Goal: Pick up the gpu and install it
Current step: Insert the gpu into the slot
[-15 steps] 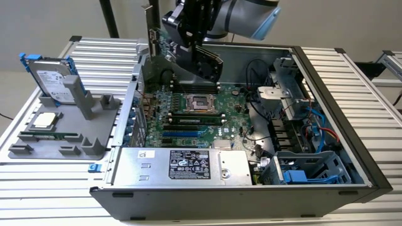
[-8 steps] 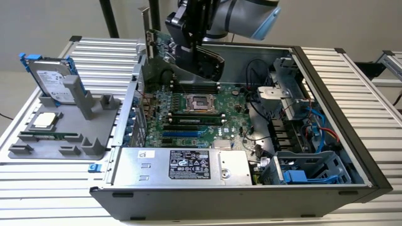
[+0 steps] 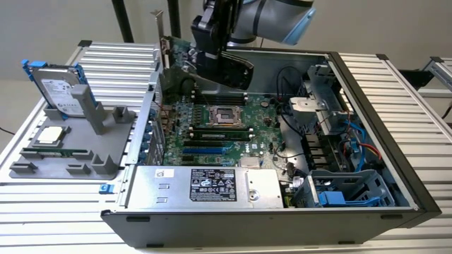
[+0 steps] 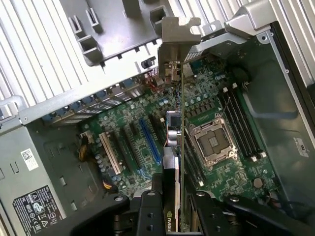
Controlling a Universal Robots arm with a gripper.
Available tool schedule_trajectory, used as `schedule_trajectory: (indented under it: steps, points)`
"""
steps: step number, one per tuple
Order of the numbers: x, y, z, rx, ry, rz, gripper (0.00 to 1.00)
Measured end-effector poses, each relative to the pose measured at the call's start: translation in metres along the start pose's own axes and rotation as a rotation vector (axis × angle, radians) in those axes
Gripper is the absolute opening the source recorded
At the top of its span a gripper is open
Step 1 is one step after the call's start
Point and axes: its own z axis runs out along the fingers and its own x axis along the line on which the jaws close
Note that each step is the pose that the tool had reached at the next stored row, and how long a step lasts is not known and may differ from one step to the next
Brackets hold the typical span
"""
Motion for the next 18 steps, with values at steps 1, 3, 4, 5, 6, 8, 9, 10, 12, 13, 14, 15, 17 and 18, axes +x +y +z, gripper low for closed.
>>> schedule_trajectory:
  steps: [1, 3, 4, 5, 6, 8, 9, 10, 12, 13, 14, 15, 17, 18]
  points:
    - [0.0000, -0.0001, 0.0000, -0.0002, 0.0006, -0.013, 0.00]
    - [-0.0001, -0.0002, 0.0000, -0.0006, 0.0019, -0.040, 0.00]
    - [-0.0001, -0.0003, 0.0000, -0.0008, 0.0025, -0.052, 0.00]
    - [-0.0002, -0.0005, 0.0000, -0.0010, 0.0031, -0.064, 0.00]
    - [-0.0003, -0.0007, 0.0000, -0.0012, 0.0036, -0.075, 0.00]
    - [-0.0004, -0.0010, 0.0000, -0.0016, 0.0048, -0.099, 0.00]
    - [-0.0005, -0.0012, 0.0000, -0.0018, 0.0054, -0.111, 0.00]
    - [-0.0006, -0.0014, -0.0001, -0.0020, 0.0060, -0.123, 0.00]
    - [-0.0008, -0.0017, -0.0001, -0.0024, 0.0071, -0.145, 0.00]
    - [-0.0008, -0.0019, -0.0001, -0.0025, 0.0076, -0.157, 0.00]
    - [-0.0009, -0.0021, -0.0001, -0.0027, 0.0082, -0.168, 0.00]
    - [-0.0010, -0.0023, -0.0001, -0.0029, 0.0087, -0.179, 0.00]
    - [-0.0011, -0.0026, -0.0001, -0.0033, 0.0099, -0.203, 0.00]
    - [-0.0012, -0.0028, -0.0001, -0.0035, 0.0104, -0.214, 0.00]
